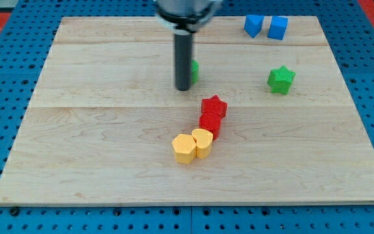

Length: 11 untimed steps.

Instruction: Move the green circle diagonal top right to the red star

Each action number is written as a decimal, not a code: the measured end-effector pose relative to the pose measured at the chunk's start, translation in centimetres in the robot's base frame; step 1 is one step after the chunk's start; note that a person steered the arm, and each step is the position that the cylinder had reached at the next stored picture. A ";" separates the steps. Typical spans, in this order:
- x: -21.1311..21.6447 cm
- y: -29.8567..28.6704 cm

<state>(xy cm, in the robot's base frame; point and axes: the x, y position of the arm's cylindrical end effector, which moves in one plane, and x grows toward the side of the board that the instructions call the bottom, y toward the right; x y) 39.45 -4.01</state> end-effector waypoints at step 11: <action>5.0 14.8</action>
